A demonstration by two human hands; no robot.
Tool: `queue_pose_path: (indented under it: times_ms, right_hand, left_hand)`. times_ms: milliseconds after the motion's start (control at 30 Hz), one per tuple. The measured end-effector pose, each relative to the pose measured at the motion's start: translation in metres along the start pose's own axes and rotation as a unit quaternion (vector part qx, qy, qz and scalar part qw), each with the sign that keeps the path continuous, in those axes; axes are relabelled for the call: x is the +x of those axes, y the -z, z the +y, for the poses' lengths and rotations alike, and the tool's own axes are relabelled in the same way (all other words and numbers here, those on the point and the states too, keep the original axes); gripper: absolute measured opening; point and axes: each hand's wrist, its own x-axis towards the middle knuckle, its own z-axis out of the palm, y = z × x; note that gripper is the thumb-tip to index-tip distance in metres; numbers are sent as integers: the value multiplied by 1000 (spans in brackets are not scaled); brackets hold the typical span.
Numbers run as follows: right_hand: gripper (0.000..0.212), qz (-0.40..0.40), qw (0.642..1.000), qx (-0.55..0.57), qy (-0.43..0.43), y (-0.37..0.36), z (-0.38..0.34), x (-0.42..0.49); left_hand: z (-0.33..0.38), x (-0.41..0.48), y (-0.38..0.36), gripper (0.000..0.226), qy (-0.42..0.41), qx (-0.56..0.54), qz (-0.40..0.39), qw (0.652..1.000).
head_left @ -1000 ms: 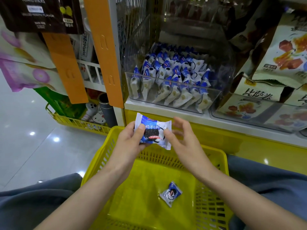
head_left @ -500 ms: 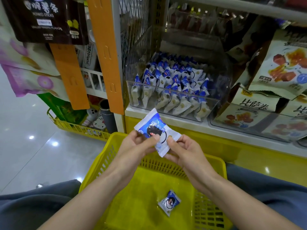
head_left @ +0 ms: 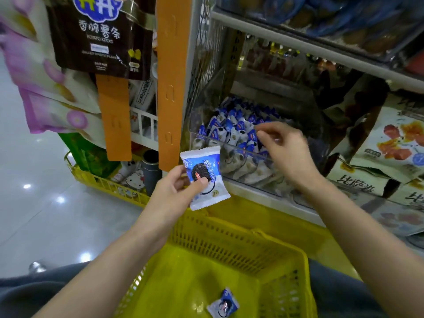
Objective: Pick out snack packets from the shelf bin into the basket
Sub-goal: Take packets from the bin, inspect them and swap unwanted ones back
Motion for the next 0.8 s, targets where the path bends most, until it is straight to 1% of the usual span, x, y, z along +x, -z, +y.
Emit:
queue_pose_path:
  times_ms: [67, 133, 200, 267, 333, 433, 500, 567, 633, 700, 767, 800]
  right_hand:
    - [25, -82, 992, -83, -47, -5, 6, 32]
    - [28, -164, 973, -153, -59, -10, 13, 51]
    - [28, -194, 962, -182, -63, -14, 16, 61]
    - [27, -189, 964, -165, -84, -18, 14, 67]
    - [30, -179, 967, -154, -98, -23, 13, 68]
    - [46, -170, 956, -225, -86, -32, 13, 68]
    - [49, -173, 946, -258, -92, -36, 13, 67]
    - [42, -166, 956, -216, -111, -38, 15, 69]
    - [33, -134, 969, -138, -152, -39, 16, 68]
    - [29, -101, 976, -76, -180, -36, 15, 66]
    - [23, -63, 981, -28, -183, -28, 10, 63]
    - [17, -30, 985, -20, -170, -22, 5, 62]
  left_hand:
    - [2, 1, 1, 29, 3, 0, 1, 1000]
    - [3, 1, 2, 29, 8, -1, 2, 1000]
    - [3, 1, 2, 28, 14, -3, 3, 1000]
    - [3, 1, 3, 27, 17, -5, 2, 1000]
    - [4, 1, 3, 27, 18, -3, 5, 1000]
    - [5, 1, 5, 26, 17, -12, 10, 1000]
    - [7, 0, 5, 26, 15, -11, 15, 1000]
    - [9, -1, 4, 26, 13, -9, 13, 1000]
    - [12, -2, 2, 25, 13, -9, 11, 1000]
    - [15, -4, 1, 23, 15, -8, 16, 1000]
    - [17, -5, 0, 22, 21, 0, 25, 999]
    - [19, -6, 0, 22, 25, 3, 29, 999]
